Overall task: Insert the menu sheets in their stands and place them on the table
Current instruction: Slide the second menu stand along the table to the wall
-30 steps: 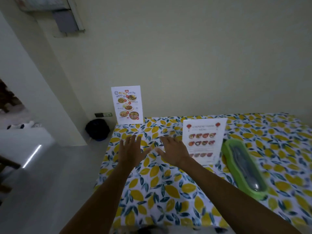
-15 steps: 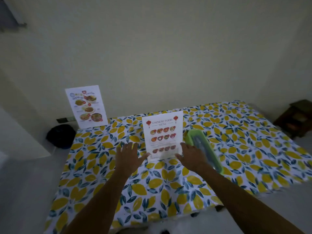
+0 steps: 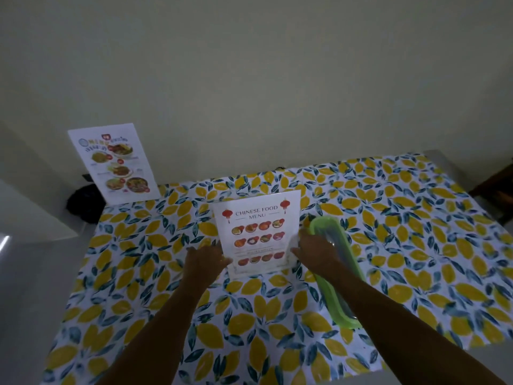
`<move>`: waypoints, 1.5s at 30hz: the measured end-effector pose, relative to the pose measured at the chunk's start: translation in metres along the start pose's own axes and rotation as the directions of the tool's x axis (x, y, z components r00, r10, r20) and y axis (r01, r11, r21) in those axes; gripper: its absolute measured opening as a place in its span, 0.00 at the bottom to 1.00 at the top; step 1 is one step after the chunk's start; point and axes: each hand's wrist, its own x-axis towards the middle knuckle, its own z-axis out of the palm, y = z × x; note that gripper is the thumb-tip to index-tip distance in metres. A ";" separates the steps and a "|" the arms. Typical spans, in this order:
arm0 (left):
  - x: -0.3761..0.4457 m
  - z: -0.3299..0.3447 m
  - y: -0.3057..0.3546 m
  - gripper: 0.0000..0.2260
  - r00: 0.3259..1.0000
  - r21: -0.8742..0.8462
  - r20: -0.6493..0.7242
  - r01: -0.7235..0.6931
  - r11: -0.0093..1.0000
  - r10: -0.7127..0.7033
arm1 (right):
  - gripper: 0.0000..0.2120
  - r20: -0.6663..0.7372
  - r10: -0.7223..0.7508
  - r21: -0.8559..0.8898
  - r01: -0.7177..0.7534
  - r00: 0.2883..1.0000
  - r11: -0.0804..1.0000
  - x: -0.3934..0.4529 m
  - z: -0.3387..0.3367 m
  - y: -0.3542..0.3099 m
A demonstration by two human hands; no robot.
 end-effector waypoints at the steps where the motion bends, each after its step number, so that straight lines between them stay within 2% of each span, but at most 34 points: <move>1: 0.005 -0.001 -0.002 0.21 1.000 0.004 0.027 -0.015 1.000 0.015 | 0.23 -0.001 -0.005 -0.008 0.005 1.000 1.000 0.005 0.001 -0.001; 3: 0.012 -0.003 -0.005 0.20 0.998 -0.037 0.064 -0.027 0.999 0.030 | 0.20 -0.015 -0.006 0.000 0.006 1.000 1.000 0.014 0.001 -0.001; 6: 0.021 -0.006 -0.011 0.19 0.995 -0.131 0.094 0.037 0.991 -0.025 | 0.18 -0.024 -0.045 -0.024 0.045 0.999 0.999 0.023 -0.004 0.000; 10: 0.035 -0.020 -0.008 0.17 0.999 -0.208 0.051 0.011 0.978 0.000 | 0.19 -0.036 -0.063 -0.034 0.062 0.997 0.998 0.039 -0.022 0.004; 13: 0.047 -0.045 0.004 0.15 0.999 -0.168 0.011 -0.051 0.984 0.054 | 0.23 -0.075 -0.068 -0.065 0.063 0.995 0.996 0.052 -0.042 0.010; 20: 0.087 -0.098 0.044 0.17 0.992 -0.134 -0.119 -0.060 0.989 0.044 | 0.15 -0.175 -0.105 -0.038 0.100 0.979 0.994 0.073 -0.100 0.045; 25: 0.115 -0.139 0.094 0.15 0.987 -0.122 -0.155 -0.058 0.991 0.039 | 0.14 -0.252 -0.132 0.004 0.137 0.959 0.991 0.095 -0.142 0.086; 28: 0.138 -0.153 0.134 0.16 0.977 -0.112 -0.208 -0.061 0.992 0.037 | 0.14 -0.285 -0.159 0.000 0.165 0.945 0.986 0.114 -0.166 0.124; 33: 0.188 -0.152 0.228 0.17 0.969 0.032 -0.197 -0.148 0.989 0.151 | 0.15 -0.291 -0.128 0.004 0.135 0.948 0.991 0.148 -0.199 0.225; 34: 0.202 -0.150 0.250 0.18 0.966 0.021 -0.203 -0.158 0.987 0.159 | 0.14 -0.290 -0.114 0.012 0.123 0.950 0.992 0.154 -0.205 0.249; 37: 0.238 -0.138 0.327 0.32 0.943 0.087 -0.192 -0.259 0.962 0.271 | 0.14 -0.280 -0.066 0.016 0.074 0.958 0.997 0.169 -0.217 0.329; 40: 0.270 -0.136 0.398 0.26 0.936 0.059 -0.206 -0.280 0.958 0.286 | 0.15 -0.275 -0.007 0.013 0.011 0.961 1.000 0.183 -0.231 0.400; 43: 0.309 -0.133 0.457 0.33 0.909 0.064 -0.234 -0.339 0.939 0.344 | 0.16 -0.279 0.058 0.011 -0.058 0.959 0.998 0.201 -0.248 0.457; 45: 0.336 -0.133 0.487 0.25 0.920 0.010 -0.246 -0.312 0.950 0.305 | 0.16 -0.302 0.081 0.006 -0.083 0.950 0.997 0.218 -0.260 0.488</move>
